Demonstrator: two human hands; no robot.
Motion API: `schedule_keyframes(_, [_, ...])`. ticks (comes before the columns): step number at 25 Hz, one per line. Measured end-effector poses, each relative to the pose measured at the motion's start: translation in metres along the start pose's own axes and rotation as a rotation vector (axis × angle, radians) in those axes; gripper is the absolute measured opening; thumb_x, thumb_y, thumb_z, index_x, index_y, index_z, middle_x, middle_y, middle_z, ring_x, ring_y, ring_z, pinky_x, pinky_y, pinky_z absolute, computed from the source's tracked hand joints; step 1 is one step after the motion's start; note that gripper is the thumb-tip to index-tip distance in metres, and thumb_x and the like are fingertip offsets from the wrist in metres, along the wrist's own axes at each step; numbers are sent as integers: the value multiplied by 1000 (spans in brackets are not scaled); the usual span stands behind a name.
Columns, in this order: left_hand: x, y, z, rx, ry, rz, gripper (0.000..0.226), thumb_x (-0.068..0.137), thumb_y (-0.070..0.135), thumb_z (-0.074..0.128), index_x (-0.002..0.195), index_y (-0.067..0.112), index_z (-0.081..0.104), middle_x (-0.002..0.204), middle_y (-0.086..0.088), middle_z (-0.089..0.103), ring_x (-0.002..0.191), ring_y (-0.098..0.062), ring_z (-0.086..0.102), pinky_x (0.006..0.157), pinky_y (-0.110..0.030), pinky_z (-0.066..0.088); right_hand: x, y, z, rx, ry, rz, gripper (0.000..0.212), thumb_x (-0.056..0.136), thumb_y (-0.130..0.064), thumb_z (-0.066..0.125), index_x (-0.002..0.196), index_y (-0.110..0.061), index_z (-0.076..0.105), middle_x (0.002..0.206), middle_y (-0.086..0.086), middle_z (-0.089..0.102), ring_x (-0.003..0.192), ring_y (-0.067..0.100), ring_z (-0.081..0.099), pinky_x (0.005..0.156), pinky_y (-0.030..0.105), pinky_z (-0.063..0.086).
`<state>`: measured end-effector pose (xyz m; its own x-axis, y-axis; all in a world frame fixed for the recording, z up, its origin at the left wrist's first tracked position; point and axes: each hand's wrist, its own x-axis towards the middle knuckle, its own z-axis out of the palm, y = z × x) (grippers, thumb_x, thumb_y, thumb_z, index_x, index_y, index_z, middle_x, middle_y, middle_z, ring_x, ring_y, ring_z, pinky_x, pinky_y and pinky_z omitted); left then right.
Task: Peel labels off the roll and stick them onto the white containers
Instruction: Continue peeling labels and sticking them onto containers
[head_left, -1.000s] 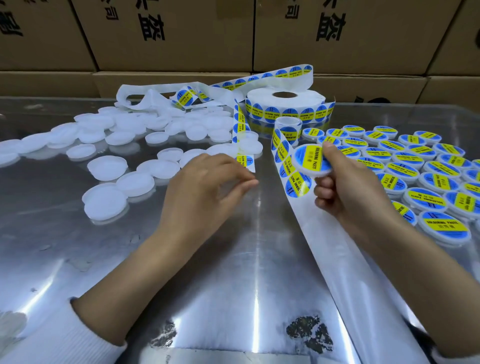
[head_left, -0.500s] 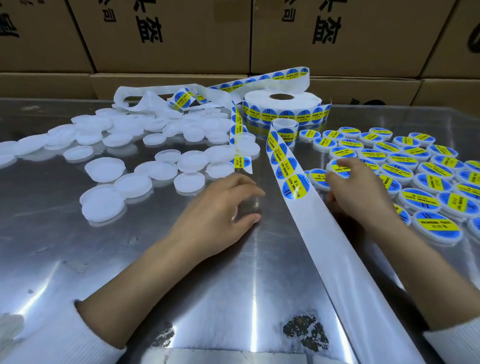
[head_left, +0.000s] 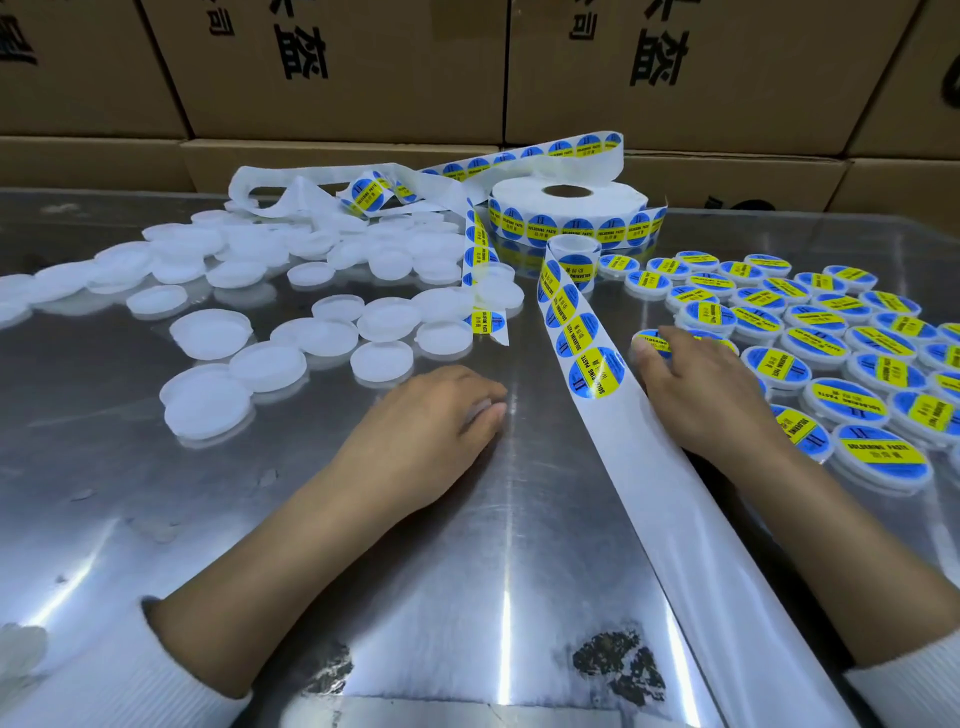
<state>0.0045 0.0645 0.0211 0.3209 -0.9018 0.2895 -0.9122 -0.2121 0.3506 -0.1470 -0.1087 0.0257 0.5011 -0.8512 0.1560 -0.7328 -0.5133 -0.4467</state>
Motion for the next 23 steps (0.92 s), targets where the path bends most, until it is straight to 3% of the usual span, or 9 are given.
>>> schedule_keyframes(3, [3,6,1,-286,109,-93,28,97,35,45,95,19,68,90,2,69,86,-9,59,79,-29,44,-5,-7,-5,78,6,-30,38,93,-51,43,111,-25,63,122,-4,55,129,26,31,101,42,27])
schedule_keyframes(6, [6,7,2,-595,189,-188,21,94,27,54,81,23,70,77,11,71,75,3,61,71,-11,42,-8,-12,-8,177,-121,-72,17,88,-42,56,80,-28,61,85,-10,58,102,24,50,91,42,39])
schedule_keyframes(9, [6,7,6,-605,174,-196,15,88,18,63,75,20,70,71,14,69,71,4,60,71,-10,42,-9,-14,-6,407,-182,-151,17,88,-27,62,80,-12,67,75,5,64,76,20,57,72,35,45])
schedule_keyframes(11, [6,6,8,-514,192,-188,10,86,19,67,78,24,70,74,16,68,75,4,59,73,-10,41,-12,-17,-8,463,-211,-179,25,89,-29,63,74,-8,66,64,4,55,61,12,46,59,28,36])
schedule_keyframes(14, [7,7,6,-376,272,-92,14,82,23,72,95,22,73,90,15,64,85,4,54,79,-4,37,-15,-18,-10,542,-311,-242,31,88,-34,61,78,-6,68,66,6,54,63,9,44,57,24,33])
schedule_keyframes(17, [5,13,4,-368,300,50,29,78,20,75,106,14,72,100,7,68,93,4,55,86,-5,38,-20,-23,-9,723,-491,-322,15,89,-18,61,95,-8,70,89,9,72,78,8,63,68,17,49])
schedule_keyframes(20, [3,18,3,-395,294,49,31,77,21,77,106,14,73,101,5,71,91,1,58,82,-6,40,-22,-25,-4,818,-540,-401,16,86,-4,62,100,-11,68,96,6,73,85,9,67,74,19,53])
schedule_keyframes(23, [2,19,2,-413,313,24,24,76,20,78,99,15,76,92,5,74,82,-3,63,79,-16,48,-22,-26,-1,792,-507,-452,18,86,-3,63,93,-18,71,92,3,74,84,8,66,78,24,52])
